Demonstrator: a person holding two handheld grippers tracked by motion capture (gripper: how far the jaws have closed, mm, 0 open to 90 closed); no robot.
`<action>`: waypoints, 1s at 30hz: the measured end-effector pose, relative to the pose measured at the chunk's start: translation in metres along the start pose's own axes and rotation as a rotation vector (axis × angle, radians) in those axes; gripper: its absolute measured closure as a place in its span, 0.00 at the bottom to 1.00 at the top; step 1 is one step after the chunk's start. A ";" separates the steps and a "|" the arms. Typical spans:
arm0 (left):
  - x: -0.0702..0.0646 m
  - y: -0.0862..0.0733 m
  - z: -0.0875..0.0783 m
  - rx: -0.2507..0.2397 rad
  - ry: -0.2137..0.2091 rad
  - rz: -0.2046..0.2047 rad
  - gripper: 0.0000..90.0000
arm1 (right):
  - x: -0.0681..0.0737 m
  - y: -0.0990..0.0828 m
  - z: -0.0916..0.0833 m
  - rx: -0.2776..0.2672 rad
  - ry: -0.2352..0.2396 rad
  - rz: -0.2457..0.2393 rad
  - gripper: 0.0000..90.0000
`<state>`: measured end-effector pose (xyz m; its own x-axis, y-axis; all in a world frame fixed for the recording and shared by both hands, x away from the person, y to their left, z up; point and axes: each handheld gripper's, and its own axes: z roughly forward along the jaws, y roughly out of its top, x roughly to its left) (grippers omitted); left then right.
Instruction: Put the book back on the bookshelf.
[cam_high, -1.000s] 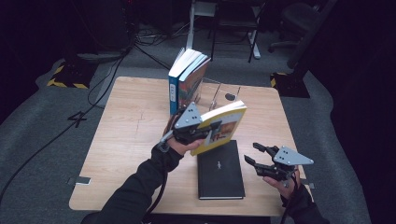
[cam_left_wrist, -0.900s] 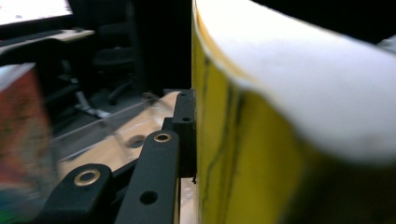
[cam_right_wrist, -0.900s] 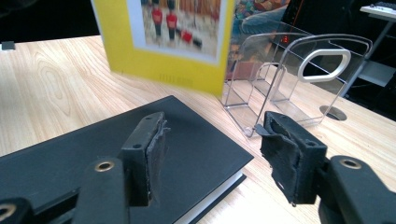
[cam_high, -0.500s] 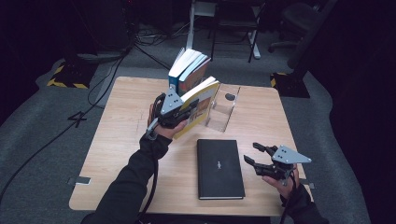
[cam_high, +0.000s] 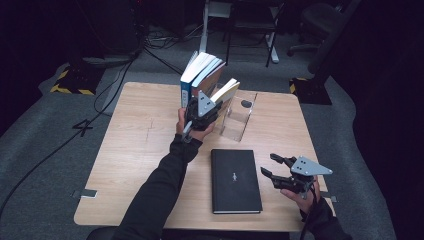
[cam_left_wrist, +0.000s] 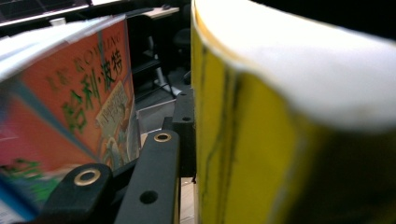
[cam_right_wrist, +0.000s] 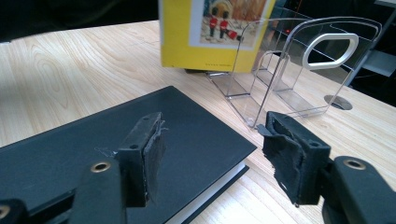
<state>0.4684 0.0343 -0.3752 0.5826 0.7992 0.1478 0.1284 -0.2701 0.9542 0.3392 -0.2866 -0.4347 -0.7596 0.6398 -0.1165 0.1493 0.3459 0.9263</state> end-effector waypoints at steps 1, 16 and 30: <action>0.001 -0.001 0.004 0.004 0.004 -0.014 0.83 | 0.000 0.000 0.000 0.000 0.000 0.000 0.43; 0.008 -0.011 0.050 -0.012 0.036 -0.107 0.83 | -0.001 -0.002 -0.001 -0.002 0.011 0.003 0.43; 0.013 -0.014 0.060 -0.018 0.076 -0.130 0.81 | -0.003 -0.003 0.000 0.002 0.015 0.007 0.44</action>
<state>0.5221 0.0163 -0.4024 0.4993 0.8654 0.0417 0.1835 -0.1526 0.9711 0.3410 -0.2898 -0.4376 -0.7681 0.6318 -0.1046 0.1558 0.3427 0.9264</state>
